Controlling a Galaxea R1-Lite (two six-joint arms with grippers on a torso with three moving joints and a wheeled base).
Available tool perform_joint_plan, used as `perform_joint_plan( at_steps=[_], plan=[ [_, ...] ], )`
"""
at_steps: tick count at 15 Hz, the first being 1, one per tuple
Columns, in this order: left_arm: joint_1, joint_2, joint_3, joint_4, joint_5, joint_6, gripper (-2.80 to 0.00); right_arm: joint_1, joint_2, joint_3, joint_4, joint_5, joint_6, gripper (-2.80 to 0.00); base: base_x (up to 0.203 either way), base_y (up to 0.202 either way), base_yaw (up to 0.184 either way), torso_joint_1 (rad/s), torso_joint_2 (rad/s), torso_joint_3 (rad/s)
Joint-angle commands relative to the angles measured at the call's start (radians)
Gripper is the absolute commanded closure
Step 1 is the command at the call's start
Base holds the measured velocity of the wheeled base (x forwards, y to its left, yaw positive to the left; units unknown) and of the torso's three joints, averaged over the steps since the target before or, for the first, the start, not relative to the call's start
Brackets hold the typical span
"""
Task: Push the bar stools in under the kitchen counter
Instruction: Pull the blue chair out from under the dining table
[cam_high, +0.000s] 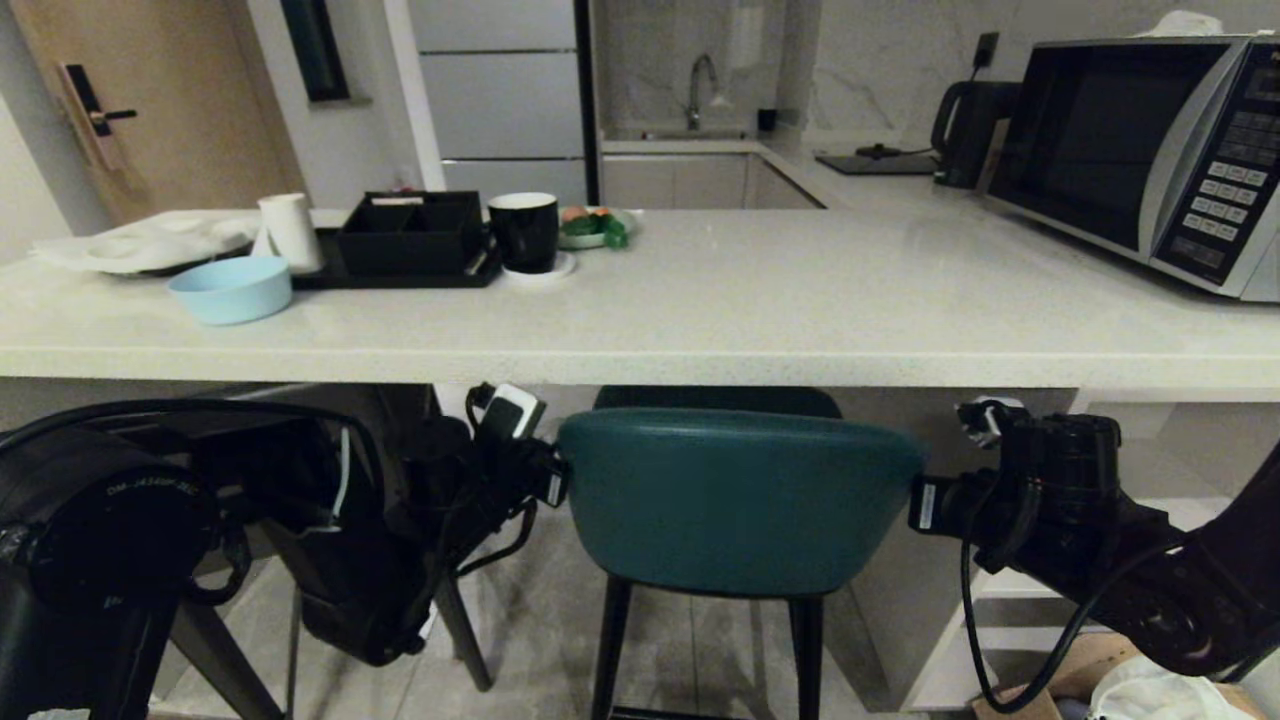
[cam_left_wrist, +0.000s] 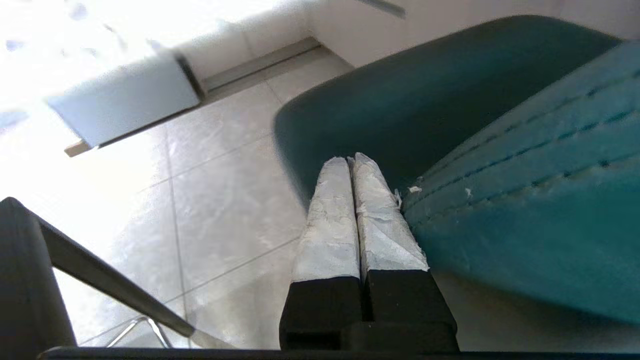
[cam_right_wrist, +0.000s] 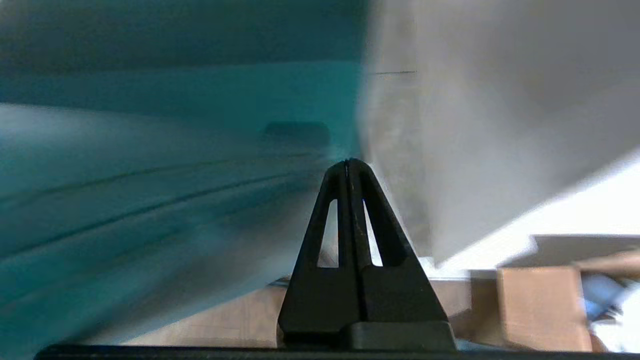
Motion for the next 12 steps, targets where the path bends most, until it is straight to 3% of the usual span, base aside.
perform_joint_plan(
  at_steps=[1,6,10,12],
  plan=[
    [0.004,-0.016,0.055,-0.041,-0.001,-0.003,0.00,-0.058,-0.014,0.014,-0.017,0.004,0.001,0.00,0.000,0.000,0.000,0.000,0.00,0.000],
    [0.009,-0.017,0.046,-0.041,0.012,-0.005,0.00,-0.071,0.005,-0.009,-0.020,0.018,-0.002,0.00,0.000,0.000,0.000,0.000,0.00,0.000],
    [0.091,-0.076,0.098,-0.041,0.007,-0.009,0.00,-0.052,0.041,-0.041,-0.022,0.038,0.000,0.00,0.000,0.000,0.000,0.000,0.00,0.000],
    [0.089,-0.077,0.101,-0.041,0.007,-0.011,0.00,-0.053,0.064,-0.063,-0.024,0.044,0.000,0.00,0.000,0.000,0.000,0.000,0.00,0.000]
  ],
)
